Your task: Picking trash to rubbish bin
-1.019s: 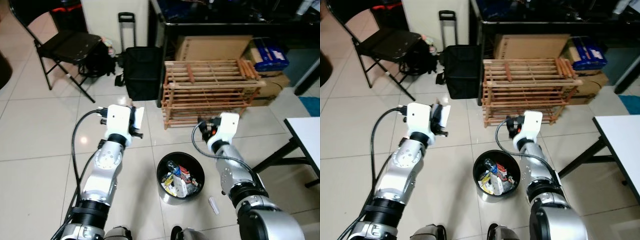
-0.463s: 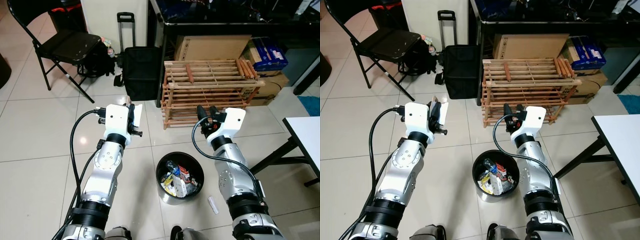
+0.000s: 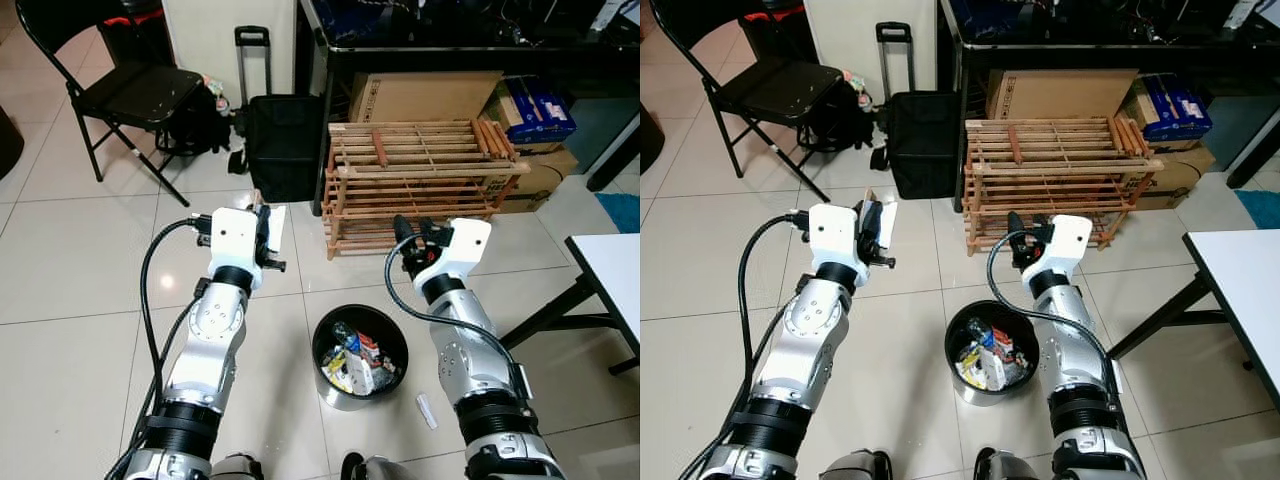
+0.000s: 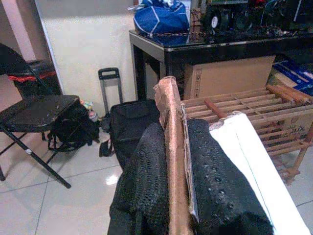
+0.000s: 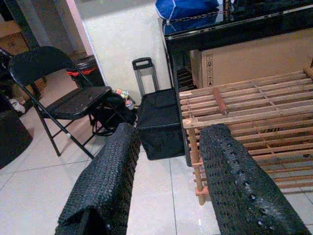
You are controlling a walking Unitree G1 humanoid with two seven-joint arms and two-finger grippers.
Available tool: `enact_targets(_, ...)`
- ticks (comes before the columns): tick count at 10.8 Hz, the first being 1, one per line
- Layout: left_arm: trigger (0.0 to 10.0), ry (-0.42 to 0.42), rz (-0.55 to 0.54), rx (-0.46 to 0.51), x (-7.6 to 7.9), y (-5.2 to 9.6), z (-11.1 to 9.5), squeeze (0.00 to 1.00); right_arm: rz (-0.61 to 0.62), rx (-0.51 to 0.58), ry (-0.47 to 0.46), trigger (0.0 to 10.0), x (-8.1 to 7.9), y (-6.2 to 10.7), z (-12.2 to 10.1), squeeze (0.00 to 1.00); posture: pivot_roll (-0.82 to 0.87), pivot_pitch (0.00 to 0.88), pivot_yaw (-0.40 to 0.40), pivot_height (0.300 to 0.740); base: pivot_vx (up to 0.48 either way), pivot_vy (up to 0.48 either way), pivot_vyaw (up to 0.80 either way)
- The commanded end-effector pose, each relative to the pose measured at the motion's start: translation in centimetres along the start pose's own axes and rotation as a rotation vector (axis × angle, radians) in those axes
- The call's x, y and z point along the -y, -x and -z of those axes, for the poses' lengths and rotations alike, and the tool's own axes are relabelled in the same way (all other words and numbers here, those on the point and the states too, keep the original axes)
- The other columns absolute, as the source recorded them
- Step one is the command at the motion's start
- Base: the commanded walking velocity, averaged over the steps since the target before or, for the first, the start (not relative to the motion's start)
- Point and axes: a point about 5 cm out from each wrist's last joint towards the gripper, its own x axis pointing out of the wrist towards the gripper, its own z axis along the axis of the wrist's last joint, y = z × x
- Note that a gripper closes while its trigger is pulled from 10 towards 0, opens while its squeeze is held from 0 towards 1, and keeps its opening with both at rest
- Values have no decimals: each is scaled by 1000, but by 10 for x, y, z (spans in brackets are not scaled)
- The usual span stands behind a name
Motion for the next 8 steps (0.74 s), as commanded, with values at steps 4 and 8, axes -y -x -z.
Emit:
enact_targets(4,10000,-20,0,2,4,-2,-1,0,11,-10,6,10000,3,3,-1,0,16,86,-60,740,0,-353,0)
enact_targets(8,10000,-18,-11,2,3,-3,-1,0,14,-19,6,10000,3,3,-1,0,14,97,-64,740,0,-304,0)
